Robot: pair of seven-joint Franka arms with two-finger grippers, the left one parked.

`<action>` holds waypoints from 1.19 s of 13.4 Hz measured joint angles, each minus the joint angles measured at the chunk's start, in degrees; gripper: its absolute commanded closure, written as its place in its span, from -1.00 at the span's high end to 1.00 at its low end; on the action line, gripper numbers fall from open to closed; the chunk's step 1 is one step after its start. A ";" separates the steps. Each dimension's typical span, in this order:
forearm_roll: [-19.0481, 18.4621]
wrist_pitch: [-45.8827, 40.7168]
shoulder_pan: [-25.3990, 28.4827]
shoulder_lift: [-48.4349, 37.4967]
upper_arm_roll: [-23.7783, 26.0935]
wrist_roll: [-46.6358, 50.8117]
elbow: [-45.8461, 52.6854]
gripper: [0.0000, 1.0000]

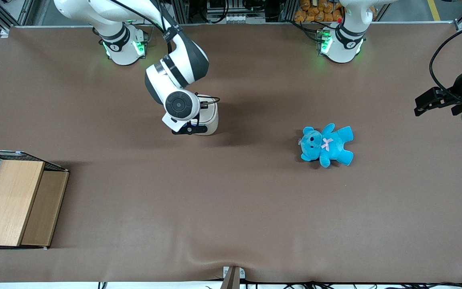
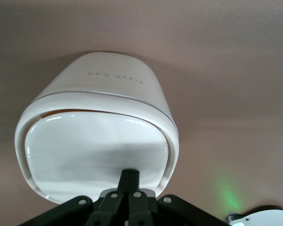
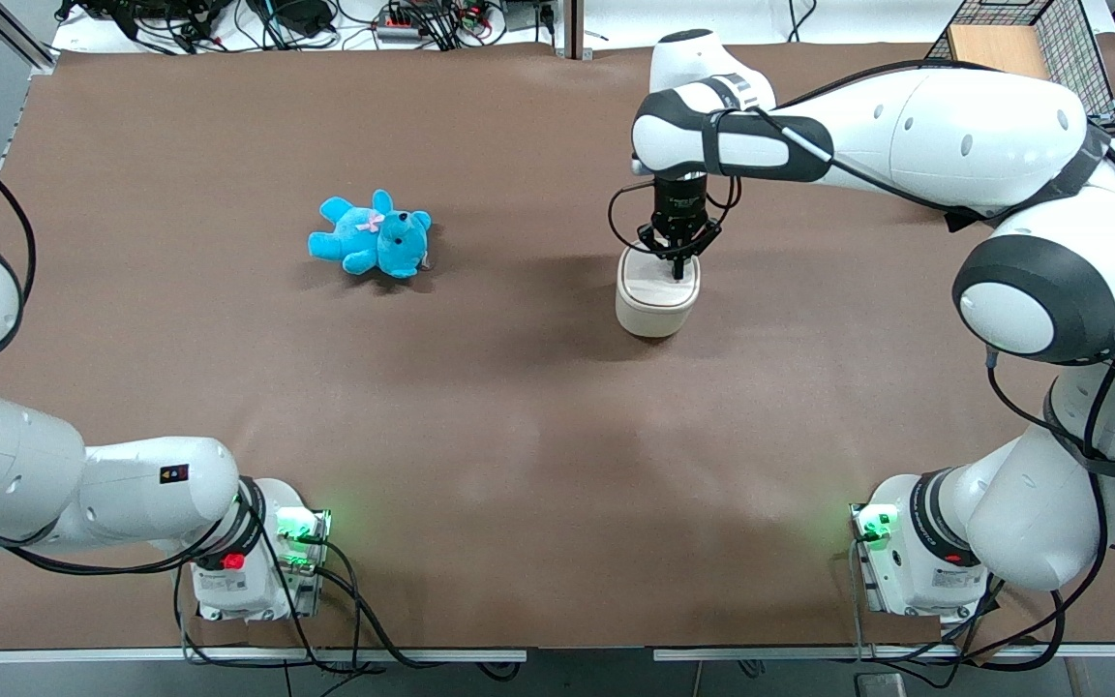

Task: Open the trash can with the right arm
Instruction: 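Lower the right gripper onto the lid edge and grip it, then pull the lid edge with the right gripper to swing it open, then release the lid and withdraw the right gripper away from the can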

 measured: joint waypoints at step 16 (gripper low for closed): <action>-7.04 -17.09 -5.11 -6.36 -10.15 -3.27 18.20 1.00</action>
